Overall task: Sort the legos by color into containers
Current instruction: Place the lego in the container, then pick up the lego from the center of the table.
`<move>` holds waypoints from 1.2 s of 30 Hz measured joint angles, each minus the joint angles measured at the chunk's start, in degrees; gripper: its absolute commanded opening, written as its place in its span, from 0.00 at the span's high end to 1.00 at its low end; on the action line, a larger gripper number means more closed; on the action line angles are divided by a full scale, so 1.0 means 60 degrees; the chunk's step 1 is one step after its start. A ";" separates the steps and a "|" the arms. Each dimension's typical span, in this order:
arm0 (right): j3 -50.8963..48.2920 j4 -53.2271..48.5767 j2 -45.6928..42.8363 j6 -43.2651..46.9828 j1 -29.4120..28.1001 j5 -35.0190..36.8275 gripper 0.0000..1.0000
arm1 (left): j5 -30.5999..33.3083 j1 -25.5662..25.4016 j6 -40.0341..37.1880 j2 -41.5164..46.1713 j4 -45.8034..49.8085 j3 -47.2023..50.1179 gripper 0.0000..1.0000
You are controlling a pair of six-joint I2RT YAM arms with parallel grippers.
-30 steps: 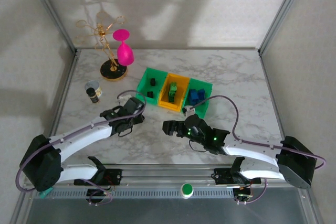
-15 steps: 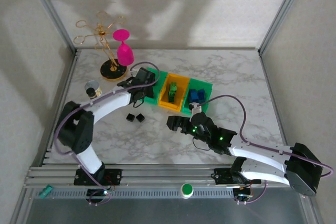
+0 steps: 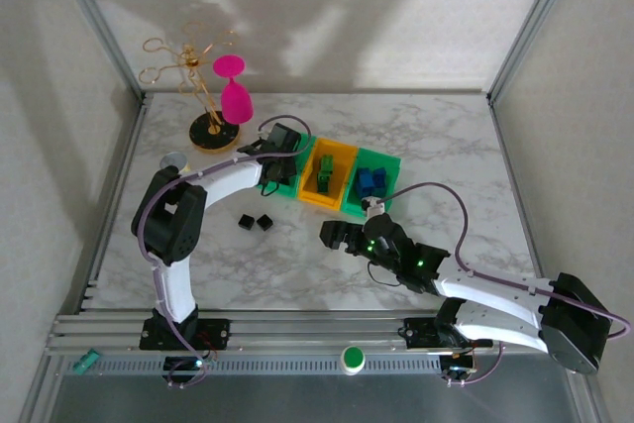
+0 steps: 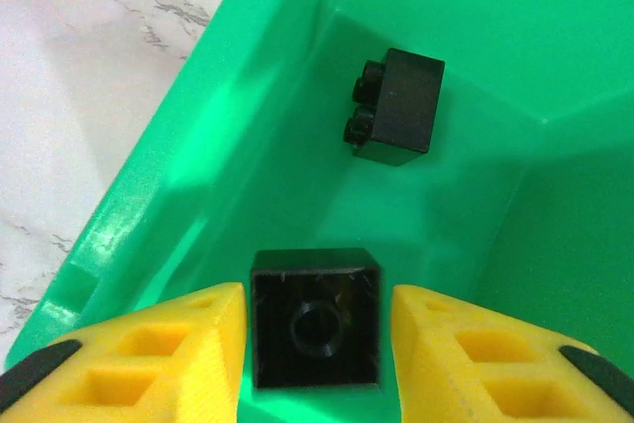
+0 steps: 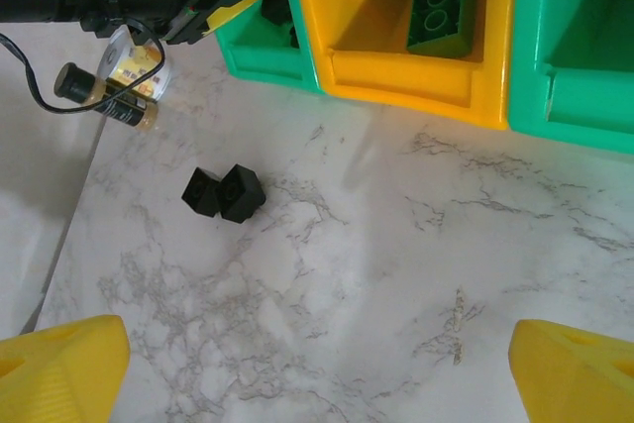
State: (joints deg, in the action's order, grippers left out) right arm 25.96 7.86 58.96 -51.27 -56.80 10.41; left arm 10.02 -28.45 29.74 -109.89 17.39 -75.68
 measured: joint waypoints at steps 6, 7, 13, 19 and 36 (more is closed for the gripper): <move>0.0000 0.0000 0.0000 0.0000 0.0029 -0.0007 0.01 | -0.0040 0.0004 -0.0011 0.0095 0.0044 0.0004 0.55; 0.0000 0.0000 0.0007 0.0000 0.0033 -0.0011 0.01 | -0.0087 0.0007 -0.0007 0.0186 0.0066 0.0007 0.55; 0.0000 0.0007 0.0109 0.0004 0.0033 -0.0044 0.01 | -0.0350 0.0007 0.0007 0.1650 0.0022 0.0535 0.55; -0.0007 0.0102 0.0466 0.0000 0.0033 -0.0262 0.01 | -0.0535 0.0004 0.0197 0.3249 -0.0080 0.1974 0.55; -0.0441 0.1668 0.1421 -0.0452 0.0033 -0.0743 0.01 | -0.0448 -0.0936 0.1650 0.5410 0.0102 0.5592 0.50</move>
State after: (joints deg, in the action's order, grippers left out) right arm 23.31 17.87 67.48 -53.98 -56.60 5.96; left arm 7.33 -34.06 39.64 -77.43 18.00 -42.13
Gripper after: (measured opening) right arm 0.986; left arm 0.493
